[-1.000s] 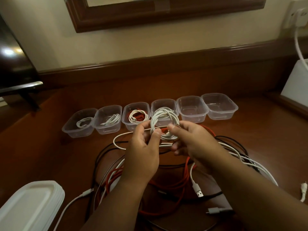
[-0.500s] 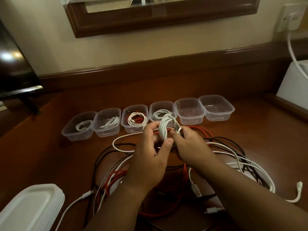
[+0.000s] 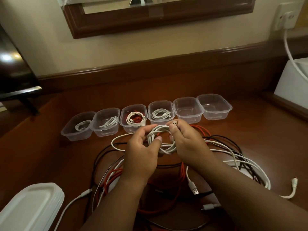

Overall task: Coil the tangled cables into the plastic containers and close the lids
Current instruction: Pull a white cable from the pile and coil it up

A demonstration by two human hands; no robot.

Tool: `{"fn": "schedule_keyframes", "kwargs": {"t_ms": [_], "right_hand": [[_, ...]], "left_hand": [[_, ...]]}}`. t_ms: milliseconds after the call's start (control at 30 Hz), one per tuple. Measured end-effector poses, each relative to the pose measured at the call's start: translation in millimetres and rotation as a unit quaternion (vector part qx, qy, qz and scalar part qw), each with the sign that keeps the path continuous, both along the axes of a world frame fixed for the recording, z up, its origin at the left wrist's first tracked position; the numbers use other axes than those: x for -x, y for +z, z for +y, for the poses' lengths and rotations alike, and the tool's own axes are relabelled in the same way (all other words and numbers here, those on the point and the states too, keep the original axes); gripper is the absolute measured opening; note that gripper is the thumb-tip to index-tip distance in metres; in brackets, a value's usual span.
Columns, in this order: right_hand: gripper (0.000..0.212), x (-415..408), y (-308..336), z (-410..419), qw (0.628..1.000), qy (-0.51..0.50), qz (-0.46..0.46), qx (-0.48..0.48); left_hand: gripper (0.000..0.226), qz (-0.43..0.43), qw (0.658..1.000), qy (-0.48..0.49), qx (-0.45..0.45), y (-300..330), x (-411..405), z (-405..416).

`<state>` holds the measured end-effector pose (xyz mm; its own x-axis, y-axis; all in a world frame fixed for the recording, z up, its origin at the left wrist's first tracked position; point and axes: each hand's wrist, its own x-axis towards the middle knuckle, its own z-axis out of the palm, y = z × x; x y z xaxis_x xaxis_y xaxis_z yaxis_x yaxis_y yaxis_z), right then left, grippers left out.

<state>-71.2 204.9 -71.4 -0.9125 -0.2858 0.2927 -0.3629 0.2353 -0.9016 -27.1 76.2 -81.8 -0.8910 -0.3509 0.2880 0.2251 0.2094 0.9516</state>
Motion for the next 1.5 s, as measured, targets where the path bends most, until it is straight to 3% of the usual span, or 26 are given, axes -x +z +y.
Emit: {"fn": "schedule_keyframes", "kwargs": {"t_ms": [100,233,333,400,533,700,800,967,1033,1167,1433,1500], "right_hand": [[0.023,1,2,1,1.000,-0.010,-0.019,0.013],[0.022,-1,11,2,0.989,-0.006,-0.124,0.080],[0.018,5,17,11,0.979,0.044,-0.189,0.058],[0.016,10,25,22,0.979,0.084,-0.185,-0.002],[0.013,20,45,40,0.979,0.104,-0.162,-0.071],[0.007,40,61,52,0.974,0.017,-0.032,-0.225],[0.008,75,61,61,0.956,-0.058,0.029,-0.287],[0.013,140,60,74,0.943,-0.145,0.058,-0.293],[0.012,161,57,69,0.933,-0.158,0.061,-0.318],[0.016,194,44,46,0.884,-0.159,0.071,-0.433],[0.025,228,13,17,0.796,-0.164,0.106,-0.573],[0.025,235,7,17,0.790,-0.166,0.113,-0.579]], "left_hand": [[0.034,0.024,1.000,0.017,0.006,0,-2,5],[0.037,0.045,0.998,0.028,0.015,7,-11,13],[0.035,0.032,0.999,0.038,0.013,10,-11,6],[0.029,0.014,0.999,0.038,0.036,14,-11,0],[0.018,0.015,0.985,0.031,0.167,24,-11,1],[0.024,-0.020,0.962,-0.001,0.272,44,14,2],[0.027,-0.032,0.928,-0.029,0.369,43,43,4],[0.052,-0.068,0.774,-0.107,0.621,22,94,18],[0.058,-0.065,0.746,-0.115,0.653,17,110,22],[0.057,-0.052,0.708,-0.124,0.693,8,135,26],[0.063,-0.003,0.721,-0.143,0.678,-1,149,19],[0.065,0.002,0.725,-0.143,0.674,-2,150,16]]}}
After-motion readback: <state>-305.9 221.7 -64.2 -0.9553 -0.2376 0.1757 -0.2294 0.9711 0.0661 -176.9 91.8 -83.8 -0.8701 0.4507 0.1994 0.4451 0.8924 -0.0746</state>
